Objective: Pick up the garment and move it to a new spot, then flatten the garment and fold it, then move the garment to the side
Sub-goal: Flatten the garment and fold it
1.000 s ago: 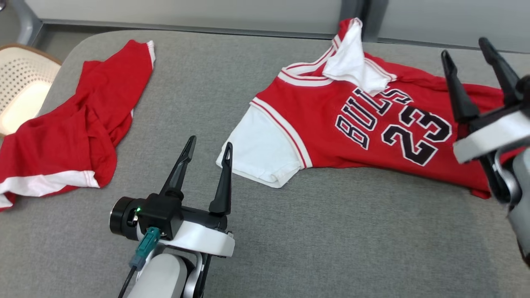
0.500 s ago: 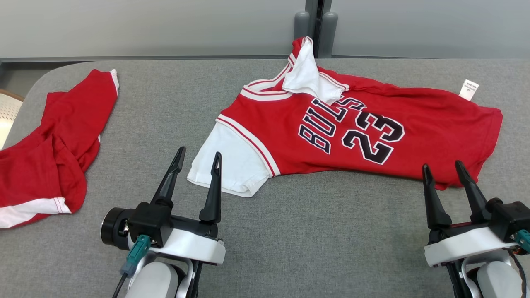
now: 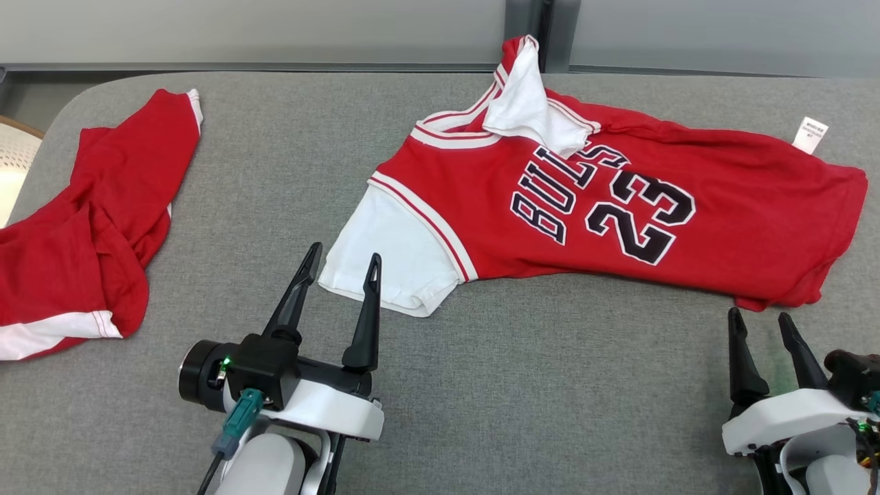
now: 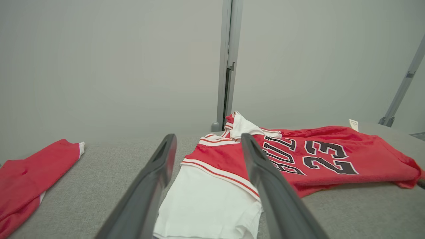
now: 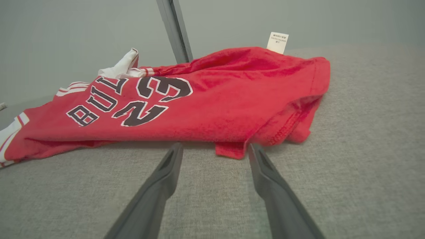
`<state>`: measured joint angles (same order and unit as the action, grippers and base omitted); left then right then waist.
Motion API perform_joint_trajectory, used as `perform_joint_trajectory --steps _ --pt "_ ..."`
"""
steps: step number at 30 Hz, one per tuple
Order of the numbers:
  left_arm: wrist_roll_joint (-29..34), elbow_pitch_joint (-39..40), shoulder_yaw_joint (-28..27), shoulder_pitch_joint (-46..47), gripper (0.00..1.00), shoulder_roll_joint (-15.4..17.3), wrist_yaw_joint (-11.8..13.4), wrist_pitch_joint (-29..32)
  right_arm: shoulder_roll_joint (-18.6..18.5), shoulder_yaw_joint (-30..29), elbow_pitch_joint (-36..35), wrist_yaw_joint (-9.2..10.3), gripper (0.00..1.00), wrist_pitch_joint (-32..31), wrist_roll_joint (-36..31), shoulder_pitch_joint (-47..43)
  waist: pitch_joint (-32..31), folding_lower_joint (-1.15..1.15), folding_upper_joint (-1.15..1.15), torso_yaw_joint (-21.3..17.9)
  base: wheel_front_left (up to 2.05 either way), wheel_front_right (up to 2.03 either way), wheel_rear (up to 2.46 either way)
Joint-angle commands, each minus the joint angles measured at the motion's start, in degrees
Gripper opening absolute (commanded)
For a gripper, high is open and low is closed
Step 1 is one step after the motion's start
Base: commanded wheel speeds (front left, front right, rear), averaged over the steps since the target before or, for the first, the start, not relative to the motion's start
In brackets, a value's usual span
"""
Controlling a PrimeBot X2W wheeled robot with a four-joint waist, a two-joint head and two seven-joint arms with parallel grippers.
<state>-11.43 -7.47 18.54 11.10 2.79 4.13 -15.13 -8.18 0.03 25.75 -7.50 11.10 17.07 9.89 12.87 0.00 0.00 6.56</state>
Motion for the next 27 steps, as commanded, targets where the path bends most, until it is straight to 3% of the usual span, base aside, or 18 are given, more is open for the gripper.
perform_joint_trajectory --steps 1,14,15,16,17,27 --pt "-0.2 0.0 0.0 1.1 1.0 0.2 0.4 0.0 0.3 -0.8 0.6 0.02 1.0 -0.5 0.0 1.1 0.3 0.0 0.0 0.3 0.0 0.0 0.0" --pt "-0.7 0.3 1.7 2.5 1.0 0.2 1.1 0.0 1.7 -6.1 7.4 0.02 1.0 -4.4 1.2 6.1 3.5 0.0 0.0 2.8 0.0 0.0 0.0" --pt "-0.7 0.3 1.8 2.5 1.0 0.2 1.1 0.0 1.6 -5.9 7.8 0.02 0.93 -4.3 0.9 6.3 3.6 0.0 0.0 2.9 0.0 0.0 0.0" --pt "-0.8 0.2 1.8 2.5 1.0 0.2 1.2 0.0 1.4 -5.6 8.1 0.02 0.38 -4.2 0.5 6.5 3.7 0.0 0.0 3.0 0.0 0.0 0.0" --pt "-0.8 0.1 1.8 2.5 1.0 0.2 1.2 0.0 1.3 -5.3 8.3 0.02 0.0 -3.8 0.1 6.6 3.8 0.0 0.0 3.1 0.0 0.0 0.0" --pt "-0.1 -0.6 0.7 1.2 1.0 0.2 1.1 0.0 -1.1 -2.4 6.0 0.02 0.0 -0.2 -5.0 6.9 0.4 0.0 0.0 1.3 0.0 0.0 0.0"
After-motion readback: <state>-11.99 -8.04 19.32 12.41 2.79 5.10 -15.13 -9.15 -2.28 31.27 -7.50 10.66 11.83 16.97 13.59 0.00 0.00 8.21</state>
